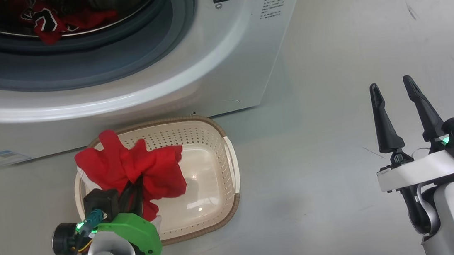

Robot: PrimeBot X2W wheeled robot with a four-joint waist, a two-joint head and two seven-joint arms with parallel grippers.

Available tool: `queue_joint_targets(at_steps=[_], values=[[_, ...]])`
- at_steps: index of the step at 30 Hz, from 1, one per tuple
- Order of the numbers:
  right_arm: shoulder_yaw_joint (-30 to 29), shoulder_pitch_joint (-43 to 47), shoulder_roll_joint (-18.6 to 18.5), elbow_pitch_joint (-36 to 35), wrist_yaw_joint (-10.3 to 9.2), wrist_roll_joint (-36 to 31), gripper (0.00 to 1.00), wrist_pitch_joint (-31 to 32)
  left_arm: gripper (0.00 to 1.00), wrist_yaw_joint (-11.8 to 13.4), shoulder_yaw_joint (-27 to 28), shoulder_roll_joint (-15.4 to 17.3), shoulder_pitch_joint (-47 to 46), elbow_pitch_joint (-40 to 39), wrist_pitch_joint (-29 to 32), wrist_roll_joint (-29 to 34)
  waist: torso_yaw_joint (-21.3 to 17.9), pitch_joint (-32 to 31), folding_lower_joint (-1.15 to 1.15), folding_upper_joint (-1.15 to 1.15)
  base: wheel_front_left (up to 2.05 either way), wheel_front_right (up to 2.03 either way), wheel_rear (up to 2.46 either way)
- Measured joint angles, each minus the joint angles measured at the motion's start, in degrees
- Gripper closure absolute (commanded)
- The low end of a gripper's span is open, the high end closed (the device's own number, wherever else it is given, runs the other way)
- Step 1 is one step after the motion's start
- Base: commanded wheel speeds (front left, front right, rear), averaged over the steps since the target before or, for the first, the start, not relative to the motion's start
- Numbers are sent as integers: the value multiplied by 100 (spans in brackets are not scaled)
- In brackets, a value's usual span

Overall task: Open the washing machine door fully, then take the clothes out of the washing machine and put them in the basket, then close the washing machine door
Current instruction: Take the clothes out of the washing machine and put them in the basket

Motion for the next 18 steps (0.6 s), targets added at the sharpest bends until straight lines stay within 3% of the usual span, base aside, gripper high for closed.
queue_joint_targets(at_steps=[11, 12, 13, 14, 18], values=[[89, -164, 31, -13, 0, 65, 0, 0, 100, -235, -88, -1, -449, 989, 609, -153, -329, 262, 0, 0, 0, 0, 0], [100, -178, 34, -13, 0, 89, 0, 0, 83, -256, -87, -1, -510, 1077, 654, -181, -358, 283, 0, 0, 0, 0, 0], [111, -192, 36, -10, 0, 104, 0, 0, 53, -256, -81, -2, -560, 1161, 703, -196, -389, 304, 0, 0, 0, 0, 0], [118, -199, 36, -11, 0, 104, 0, 0, 0, -256, -79, -2, -602, 1241, 755, -216, -417, 321, 0, 0, 0, 0, 0], [76, -204, 42, -12, 0, 112, 0, 0, 0, -256, -75, -5, -765, 1468, 803, -232, -507, 389, 0, 0, 0, 0, 0]])
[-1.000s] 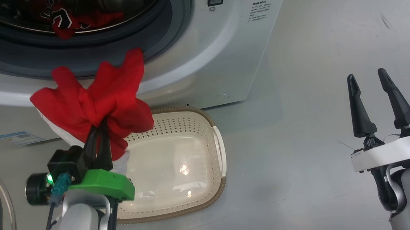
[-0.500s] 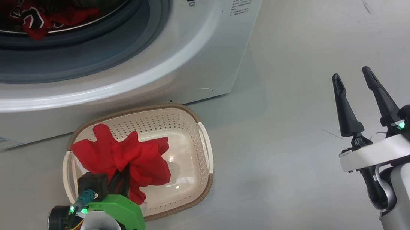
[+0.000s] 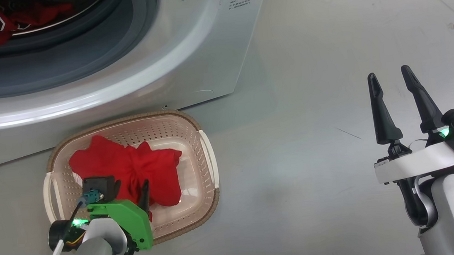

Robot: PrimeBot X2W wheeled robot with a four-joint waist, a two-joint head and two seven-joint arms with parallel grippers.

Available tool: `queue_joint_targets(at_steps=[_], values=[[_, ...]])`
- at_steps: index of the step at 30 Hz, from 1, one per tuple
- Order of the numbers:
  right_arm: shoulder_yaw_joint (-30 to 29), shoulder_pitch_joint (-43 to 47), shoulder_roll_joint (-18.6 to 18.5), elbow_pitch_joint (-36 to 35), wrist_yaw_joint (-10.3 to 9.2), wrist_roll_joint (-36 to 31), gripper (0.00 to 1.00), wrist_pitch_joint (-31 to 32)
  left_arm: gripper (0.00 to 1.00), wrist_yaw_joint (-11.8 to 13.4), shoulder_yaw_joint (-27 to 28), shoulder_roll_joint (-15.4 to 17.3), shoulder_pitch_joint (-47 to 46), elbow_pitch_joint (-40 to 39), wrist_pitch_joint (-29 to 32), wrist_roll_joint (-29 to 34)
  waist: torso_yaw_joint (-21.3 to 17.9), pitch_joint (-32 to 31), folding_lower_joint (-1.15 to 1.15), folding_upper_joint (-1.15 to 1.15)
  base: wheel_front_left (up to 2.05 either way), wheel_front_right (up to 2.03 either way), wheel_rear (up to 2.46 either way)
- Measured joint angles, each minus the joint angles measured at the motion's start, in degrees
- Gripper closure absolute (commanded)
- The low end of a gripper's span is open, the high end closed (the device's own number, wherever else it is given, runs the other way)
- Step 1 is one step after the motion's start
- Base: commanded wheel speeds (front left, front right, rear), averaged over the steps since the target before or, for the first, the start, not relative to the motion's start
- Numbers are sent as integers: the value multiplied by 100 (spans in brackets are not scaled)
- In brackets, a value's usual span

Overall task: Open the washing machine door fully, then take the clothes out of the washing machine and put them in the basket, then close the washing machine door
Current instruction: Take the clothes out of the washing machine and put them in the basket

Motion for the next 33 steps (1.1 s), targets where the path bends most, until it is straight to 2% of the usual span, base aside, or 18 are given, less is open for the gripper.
queue_joint_targets(at_steps=[7, 16, 23, 33], values=[[-52, -16, 12, 4, 0, 49, 0, 0, 0, 0, 56, -11, -129, 223, -19, -8, -31, 31, 0, 0, 0, 0, 0], [-175, -14, 16, 76, 0, 46, 0, 0, 0, 37, 355, -19, -138, 327, -650, -111, 108, -132, 0, 0, 0, 0, 0], [-188, 41, -63, 188, 0, -29, 0, 0, 0, 125, 405, -18, -148, 31, -1173, -92, 278, -345, 0, 0, 0, 0, 0], [1, 266, -109, 387, 0, -123, 0, 0, 0, 240, 438, -30, -135, -700, -1246, 19, 592, -788, 0, 0, 0, 0, 0]])
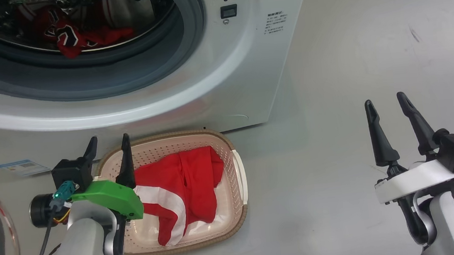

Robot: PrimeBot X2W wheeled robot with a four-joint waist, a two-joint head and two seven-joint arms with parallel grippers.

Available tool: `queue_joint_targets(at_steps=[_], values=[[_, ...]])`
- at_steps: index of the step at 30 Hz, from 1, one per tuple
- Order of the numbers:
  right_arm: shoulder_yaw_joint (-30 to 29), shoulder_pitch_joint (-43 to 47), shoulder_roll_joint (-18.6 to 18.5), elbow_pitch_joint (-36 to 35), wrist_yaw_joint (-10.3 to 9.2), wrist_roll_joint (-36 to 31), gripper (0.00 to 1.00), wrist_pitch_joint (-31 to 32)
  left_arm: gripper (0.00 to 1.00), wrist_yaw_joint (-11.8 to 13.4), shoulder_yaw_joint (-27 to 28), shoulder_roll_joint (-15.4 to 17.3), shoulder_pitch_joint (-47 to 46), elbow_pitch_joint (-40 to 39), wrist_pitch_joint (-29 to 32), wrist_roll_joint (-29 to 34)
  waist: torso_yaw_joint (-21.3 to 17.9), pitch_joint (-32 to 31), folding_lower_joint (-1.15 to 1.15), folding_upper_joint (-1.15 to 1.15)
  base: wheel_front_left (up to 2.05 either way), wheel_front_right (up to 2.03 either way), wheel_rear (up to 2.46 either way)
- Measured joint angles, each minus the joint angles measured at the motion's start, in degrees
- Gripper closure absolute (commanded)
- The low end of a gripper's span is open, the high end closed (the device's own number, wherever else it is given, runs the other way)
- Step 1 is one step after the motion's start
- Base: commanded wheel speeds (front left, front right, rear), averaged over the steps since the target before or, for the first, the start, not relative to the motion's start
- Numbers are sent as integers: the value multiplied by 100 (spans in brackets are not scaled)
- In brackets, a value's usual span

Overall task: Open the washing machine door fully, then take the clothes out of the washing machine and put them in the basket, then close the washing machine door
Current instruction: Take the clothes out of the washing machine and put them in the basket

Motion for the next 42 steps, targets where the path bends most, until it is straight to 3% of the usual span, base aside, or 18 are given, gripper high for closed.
queue_joint_targets(at_steps=[15, 42], values=[[331, 318, 15, 109, 0, -10, 0, 0, 0, 293, 183, 19, 800, -1469, 1, 397, 352, -794, 0, 0, 0, 0, 0], [242, 909, 7, 147, -9, -43, 0, 0, 0, 426, 167, 152, 2305, -2673, 1, 503, 366, -1754, 0, 0, 0, 0, 0]])
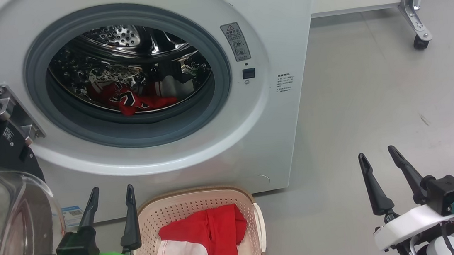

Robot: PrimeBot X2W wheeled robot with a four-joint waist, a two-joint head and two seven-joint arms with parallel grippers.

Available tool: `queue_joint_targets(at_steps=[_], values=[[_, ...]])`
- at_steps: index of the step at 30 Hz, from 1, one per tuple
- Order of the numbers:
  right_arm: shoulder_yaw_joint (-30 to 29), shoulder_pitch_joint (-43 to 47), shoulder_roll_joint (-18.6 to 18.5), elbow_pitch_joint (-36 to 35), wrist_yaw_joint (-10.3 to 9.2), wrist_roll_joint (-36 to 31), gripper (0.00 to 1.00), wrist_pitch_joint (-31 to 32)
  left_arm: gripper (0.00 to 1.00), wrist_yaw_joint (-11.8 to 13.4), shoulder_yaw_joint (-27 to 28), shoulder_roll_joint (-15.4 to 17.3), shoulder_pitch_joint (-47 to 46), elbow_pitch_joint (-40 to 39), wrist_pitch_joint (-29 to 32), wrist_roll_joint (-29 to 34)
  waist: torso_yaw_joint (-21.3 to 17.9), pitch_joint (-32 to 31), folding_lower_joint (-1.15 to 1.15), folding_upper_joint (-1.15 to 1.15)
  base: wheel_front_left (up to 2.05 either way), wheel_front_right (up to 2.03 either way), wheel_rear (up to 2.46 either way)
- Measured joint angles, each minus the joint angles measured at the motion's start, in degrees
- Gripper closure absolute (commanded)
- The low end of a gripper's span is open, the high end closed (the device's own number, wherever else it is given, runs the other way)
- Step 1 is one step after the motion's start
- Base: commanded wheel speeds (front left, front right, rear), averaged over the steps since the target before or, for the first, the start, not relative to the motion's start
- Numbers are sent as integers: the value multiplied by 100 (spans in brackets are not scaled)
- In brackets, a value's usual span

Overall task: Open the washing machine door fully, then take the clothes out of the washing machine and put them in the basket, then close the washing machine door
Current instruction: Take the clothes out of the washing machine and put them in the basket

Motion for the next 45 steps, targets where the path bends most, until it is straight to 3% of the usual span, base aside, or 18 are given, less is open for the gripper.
queue_joint_targets(at_steps=[34, 45], values=[[75, 121, -5, -358, -52, 1, 0, 90, 0, 99, -125, 29, 349, -734, 338, 62, 125, 272, 0, 0, 0, 0, 0], [145, 44, -58, -649, -51, 3, 0, 199, 0, -143, -420, -25, -942, -289, 889, -103, 122, 835, 0, 0, 0, 0, 0]])
